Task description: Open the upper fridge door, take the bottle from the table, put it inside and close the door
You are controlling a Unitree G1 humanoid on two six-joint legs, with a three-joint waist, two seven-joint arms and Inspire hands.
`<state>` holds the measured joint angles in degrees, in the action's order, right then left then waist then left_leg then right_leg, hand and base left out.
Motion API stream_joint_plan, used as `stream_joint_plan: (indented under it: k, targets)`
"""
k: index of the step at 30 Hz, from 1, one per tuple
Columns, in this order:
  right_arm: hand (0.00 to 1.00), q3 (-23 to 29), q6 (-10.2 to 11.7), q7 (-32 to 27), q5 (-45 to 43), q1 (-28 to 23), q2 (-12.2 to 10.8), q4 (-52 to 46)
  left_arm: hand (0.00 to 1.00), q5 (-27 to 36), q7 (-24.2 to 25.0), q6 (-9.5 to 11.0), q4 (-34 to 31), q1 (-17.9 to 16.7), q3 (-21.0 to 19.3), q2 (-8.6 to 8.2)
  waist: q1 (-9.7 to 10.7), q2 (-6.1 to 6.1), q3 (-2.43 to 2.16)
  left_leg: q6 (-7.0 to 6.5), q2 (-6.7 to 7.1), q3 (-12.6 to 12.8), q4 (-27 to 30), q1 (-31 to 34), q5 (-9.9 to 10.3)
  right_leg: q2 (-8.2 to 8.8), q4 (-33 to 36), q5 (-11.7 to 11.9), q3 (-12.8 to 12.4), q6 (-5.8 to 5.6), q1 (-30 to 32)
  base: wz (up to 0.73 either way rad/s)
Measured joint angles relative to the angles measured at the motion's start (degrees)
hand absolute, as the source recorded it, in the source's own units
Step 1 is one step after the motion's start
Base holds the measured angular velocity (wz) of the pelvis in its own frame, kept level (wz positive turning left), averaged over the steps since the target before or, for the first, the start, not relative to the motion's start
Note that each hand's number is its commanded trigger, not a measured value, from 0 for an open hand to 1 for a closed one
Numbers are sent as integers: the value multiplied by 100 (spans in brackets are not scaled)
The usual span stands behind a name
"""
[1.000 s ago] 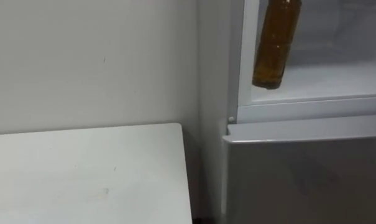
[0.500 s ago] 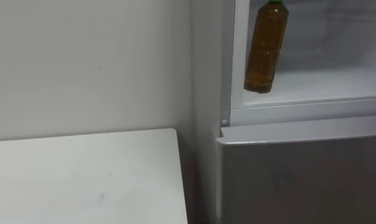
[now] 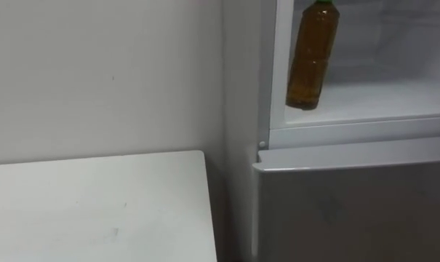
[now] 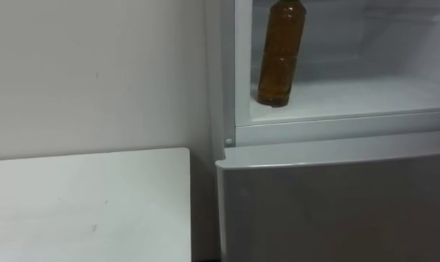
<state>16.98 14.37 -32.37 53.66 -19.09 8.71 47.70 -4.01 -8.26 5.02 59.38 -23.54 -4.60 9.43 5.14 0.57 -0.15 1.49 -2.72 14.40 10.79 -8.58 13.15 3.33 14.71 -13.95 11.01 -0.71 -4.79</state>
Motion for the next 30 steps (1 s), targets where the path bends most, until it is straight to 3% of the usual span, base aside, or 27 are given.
stream_joint_plan:
  k: [5, 8, 13, 16, 20, 24, 30]
  targets:
    - [0, 548, 5, -386, 453, -10, 67, -759, 0, 2, -9, 34, 8, -18, -381, 13, 51, 41, -4, 0, 8, 9, 0, 24, 0, 8, 14, -18, -14, -10, 23, 0]
    - [0, 787, 10, -524, 483, 13, 275, -890, 0, -7, -12, 35, -18, -77, -539, 23, 101, 106, -10, -1, 18, 9, -21, 46, 0, 14, 21, -30, -13, -22, 58, 1]
    - [0, 1678, 16, -957, 697, 213, 523, -1087, 0, -8, -34, 37, -214, -163, -923, 29, 142, 278, -5, -2, 31, 5, -29, 103, -2, 29, 3, -29, -1, -22, 110, 0]
    - [0, 2000, 106, -1128, 699, 228, 659, -1522, 0, -6, -46, 92, -257, -167, -1020, 57, 234, 305, 0, -2, 38, 2, -27, 111, -1, 35, -8, -30, 9, -25, 105, 0]
    - [0, 2064, 307, -1418, 694, 279, 835, -1922, 0, -8, -66, 182, -254, -112, -1021, 64, 257, 351, -9, -2, 37, 13, -18, 121, -1, 35, 10, -38, 4, -24, 127, -1]
    - [0, 2292, 326, -1589, 675, 265, 928, -2487, 0, -43, -5, 197, -444, -131, -1084, 64, 262, 396, -16, -2, 36, 13, 15, 194, -1, 37, 22, -40, 1, -26, 189, 1]
    - [0, 2530, 329, -1800, 428, 494, 1195, -3157, 0, -59, 58, 202, -423, -127, -1101, 88, 294, 472, 10, -2, 36, 52, 5, 197, -1, 37, 5, -39, 2, -28, 183, 1]
